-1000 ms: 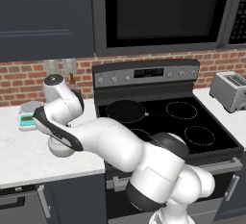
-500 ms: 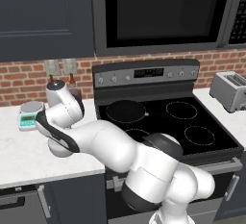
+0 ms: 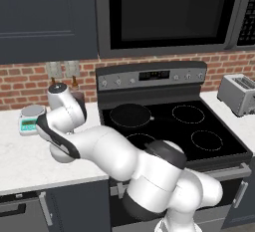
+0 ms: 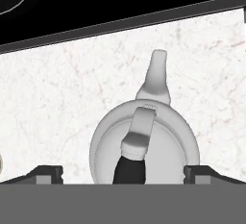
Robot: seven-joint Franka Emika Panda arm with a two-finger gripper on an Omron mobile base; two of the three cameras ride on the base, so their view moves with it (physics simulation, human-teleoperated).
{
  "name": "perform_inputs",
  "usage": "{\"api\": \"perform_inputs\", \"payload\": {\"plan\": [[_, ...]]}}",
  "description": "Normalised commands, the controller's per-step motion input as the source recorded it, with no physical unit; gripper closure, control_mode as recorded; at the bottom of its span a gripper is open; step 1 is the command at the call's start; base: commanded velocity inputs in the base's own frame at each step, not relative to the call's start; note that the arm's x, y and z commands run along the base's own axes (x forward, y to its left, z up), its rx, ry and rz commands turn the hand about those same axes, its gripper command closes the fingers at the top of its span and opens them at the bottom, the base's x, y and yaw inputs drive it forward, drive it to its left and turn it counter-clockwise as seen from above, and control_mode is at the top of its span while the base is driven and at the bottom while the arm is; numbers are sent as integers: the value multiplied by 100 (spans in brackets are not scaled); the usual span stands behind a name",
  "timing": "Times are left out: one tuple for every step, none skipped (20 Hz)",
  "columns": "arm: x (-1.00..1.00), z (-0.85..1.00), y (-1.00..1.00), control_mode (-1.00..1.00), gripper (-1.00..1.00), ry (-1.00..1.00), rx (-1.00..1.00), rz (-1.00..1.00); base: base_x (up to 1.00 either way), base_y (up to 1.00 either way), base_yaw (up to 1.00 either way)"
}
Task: Pick the kettle from the counter and place it on a stove burner. Then turn the burner on.
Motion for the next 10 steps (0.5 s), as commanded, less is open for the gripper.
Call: {"api": "perform_inputs", "payload": {"plan": [[0, 0, 0, -100, -100, 0, 0, 0, 0, 0, 0], [0, 0, 0, -100, -100, 0, 0, 0, 0, 0, 0], [0, 0, 0, -100, 100, 0, 0, 0, 0, 0, 0], [0, 0, 0, -100, 100, 0, 0, 0, 0, 0, 0], [0, 0, 0, -100, 100, 0, 0, 0, 0, 0, 0], [0, 0, 0, -100, 100, 0, 0, 0, 0, 0, 0], [0, 0, 0, -100, 100, 0, 0, 0, 0, 0, 0], [0, 0, 0, -100, 100, 0, 0, 0, 0, 0, 0], [0, 0, 0, -100, 100, 0, 0, 0, 0, 0, 0], [0, 0, 0, -100, 100, 0, 0, 0, 0, 0, 0]]}}
